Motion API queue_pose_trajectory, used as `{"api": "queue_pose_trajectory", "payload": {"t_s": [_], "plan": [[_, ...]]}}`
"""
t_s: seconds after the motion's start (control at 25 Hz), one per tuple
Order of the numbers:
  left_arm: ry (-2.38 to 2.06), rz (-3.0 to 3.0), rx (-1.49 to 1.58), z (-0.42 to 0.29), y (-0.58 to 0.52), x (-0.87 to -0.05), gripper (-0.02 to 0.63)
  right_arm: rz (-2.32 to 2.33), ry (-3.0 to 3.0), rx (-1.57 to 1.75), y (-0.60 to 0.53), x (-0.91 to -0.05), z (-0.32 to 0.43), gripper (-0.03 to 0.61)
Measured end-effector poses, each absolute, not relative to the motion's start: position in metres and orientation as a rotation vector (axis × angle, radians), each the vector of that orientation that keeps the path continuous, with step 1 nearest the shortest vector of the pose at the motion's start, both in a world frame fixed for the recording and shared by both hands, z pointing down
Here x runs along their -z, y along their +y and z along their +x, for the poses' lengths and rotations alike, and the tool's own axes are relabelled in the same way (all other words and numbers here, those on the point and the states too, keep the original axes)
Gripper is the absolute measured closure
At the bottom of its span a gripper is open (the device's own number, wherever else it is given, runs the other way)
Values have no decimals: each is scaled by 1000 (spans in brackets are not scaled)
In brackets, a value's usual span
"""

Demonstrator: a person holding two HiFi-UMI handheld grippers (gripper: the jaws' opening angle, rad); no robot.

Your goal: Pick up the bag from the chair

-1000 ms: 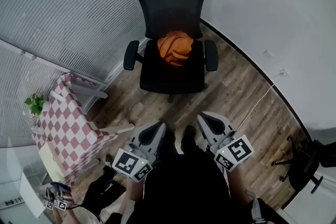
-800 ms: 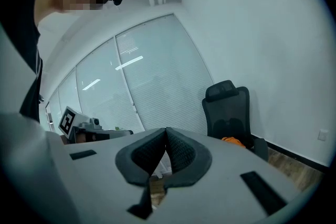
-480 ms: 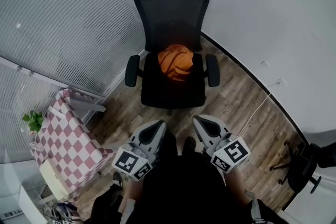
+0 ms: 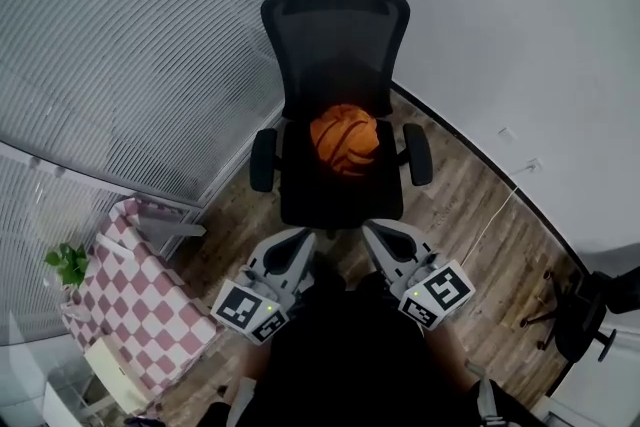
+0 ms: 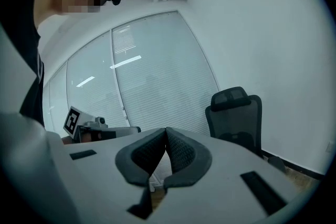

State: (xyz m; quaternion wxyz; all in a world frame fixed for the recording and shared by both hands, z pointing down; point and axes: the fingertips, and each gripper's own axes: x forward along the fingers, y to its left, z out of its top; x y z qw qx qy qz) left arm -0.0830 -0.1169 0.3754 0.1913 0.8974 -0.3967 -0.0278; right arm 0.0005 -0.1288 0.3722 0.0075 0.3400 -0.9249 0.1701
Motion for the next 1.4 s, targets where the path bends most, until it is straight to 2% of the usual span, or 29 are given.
{"api": "queue_pose_trajectory", "payload": {"t_s": [0.28, 0.72, 1.2, 1.32, 1.4], "plan": [[-1087, 2491, 98, -118, -138, -385, 580, 1007, -2832, -635, -132, -394, -49, 560], [-1191, 2419, 42, -142, -171, -399, 580, 987, -2696, -633, -216, -443, -28, 560], [-1263, 2331, -44, -120, -244, -403, 580, 779, -2452, -866, -296, -608, -31, 555], [-1259, 2314, -62, -112, -263, -410, 580, 725, -2400, -919, -307, -648, -33, 514], [-1266, 2285, -66, -108, -275, -416, 580, 706, -2366, -945, -315, -671, -33, 512]]}}
